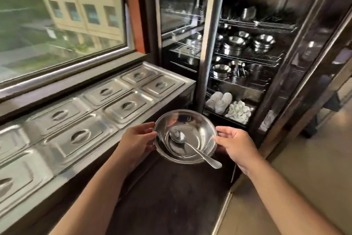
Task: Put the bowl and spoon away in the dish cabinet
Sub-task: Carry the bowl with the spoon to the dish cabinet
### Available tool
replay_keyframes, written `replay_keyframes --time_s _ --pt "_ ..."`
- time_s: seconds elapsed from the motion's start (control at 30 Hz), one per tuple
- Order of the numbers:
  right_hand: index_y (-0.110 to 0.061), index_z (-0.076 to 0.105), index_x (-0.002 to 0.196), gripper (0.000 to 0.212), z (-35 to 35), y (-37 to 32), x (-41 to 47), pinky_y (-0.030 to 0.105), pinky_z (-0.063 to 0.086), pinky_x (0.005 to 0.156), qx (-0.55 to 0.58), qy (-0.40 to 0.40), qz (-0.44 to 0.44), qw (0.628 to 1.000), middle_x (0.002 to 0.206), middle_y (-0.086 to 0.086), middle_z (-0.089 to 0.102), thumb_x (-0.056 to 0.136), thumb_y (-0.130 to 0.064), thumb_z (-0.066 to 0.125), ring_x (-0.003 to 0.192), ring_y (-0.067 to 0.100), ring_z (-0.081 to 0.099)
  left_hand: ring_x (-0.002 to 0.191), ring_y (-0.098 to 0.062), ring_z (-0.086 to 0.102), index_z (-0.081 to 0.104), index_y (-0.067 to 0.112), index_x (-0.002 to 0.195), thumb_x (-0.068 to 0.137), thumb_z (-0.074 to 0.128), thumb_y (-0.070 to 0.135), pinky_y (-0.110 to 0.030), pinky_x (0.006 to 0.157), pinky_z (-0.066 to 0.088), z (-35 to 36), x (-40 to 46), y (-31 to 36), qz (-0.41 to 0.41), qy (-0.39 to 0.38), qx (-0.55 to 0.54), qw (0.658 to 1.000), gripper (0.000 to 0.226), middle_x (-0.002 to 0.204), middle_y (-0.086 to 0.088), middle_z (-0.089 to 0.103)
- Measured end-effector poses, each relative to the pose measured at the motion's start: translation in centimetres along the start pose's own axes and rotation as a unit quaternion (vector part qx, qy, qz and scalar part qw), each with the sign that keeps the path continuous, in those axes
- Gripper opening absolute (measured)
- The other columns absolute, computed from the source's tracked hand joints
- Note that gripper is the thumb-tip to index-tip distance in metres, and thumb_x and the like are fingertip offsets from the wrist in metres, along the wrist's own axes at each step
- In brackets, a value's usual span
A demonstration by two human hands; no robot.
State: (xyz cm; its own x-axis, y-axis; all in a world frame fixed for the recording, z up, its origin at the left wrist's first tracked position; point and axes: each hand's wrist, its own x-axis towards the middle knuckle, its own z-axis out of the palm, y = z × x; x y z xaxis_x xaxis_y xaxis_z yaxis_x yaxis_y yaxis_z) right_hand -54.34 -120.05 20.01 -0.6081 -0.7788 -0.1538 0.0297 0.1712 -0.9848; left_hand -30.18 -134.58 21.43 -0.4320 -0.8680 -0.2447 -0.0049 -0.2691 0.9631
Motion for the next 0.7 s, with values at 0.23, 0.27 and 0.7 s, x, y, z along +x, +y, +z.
replay_keyframes --time_s 0.23,0.27,0.7 --pt "-0.004 0.063 0.129 0.04 -1.8 0.1 6.6 0.025 0.058 0.063 0.018 0.068 0.008 0.997 0.11 0.011 0.075 0.091 0.006 0.067 0.09 0.019 0.075 0.071 -0.025 0.066 0.072 0.003 0.113 0.089 0.063 -0.01 -0.029 0.06 0.056 3.8 9.0 1.4 0.001 -0.052 0.022 0.998 0.029 0.083 -0.009 0.076" --pt "-0.004 0.064 0.129 0.039 -2.2 0.1 8.0 0.027 0.059 0.065 0.02 0.072 0.01 0.997 0.11 0.011 0.074 0.091 0.006 0.067 0.091 0.02 0.075 0.068 -0.022 0.069 0.072 0.005 0.112 0.089 0.064 -0.01 -0.028 0.059 0.058 4.4 10.6 1.5 0.001 -0.053 0.031 0.998 0.029 0.082 -0.007 0.077" --pt "-0.011 0.07 0.119 0.033 -6.4 -2.2 29.9 0.027 0.06 0.065 0.055 0.049 0.002 0.997 0.104 0.007 0.078 0.09 0.005 0.068 0.089 0.019 0.077 0.077 -0.016 0.076 0.073 0.022 0.098 0.091 0.066 -0.005 -0.032 0.064 0.061 13.6 30.5 7.2 0.029 -0.054 0.107 0.992 0.028 0.088 -0.001 0.08"
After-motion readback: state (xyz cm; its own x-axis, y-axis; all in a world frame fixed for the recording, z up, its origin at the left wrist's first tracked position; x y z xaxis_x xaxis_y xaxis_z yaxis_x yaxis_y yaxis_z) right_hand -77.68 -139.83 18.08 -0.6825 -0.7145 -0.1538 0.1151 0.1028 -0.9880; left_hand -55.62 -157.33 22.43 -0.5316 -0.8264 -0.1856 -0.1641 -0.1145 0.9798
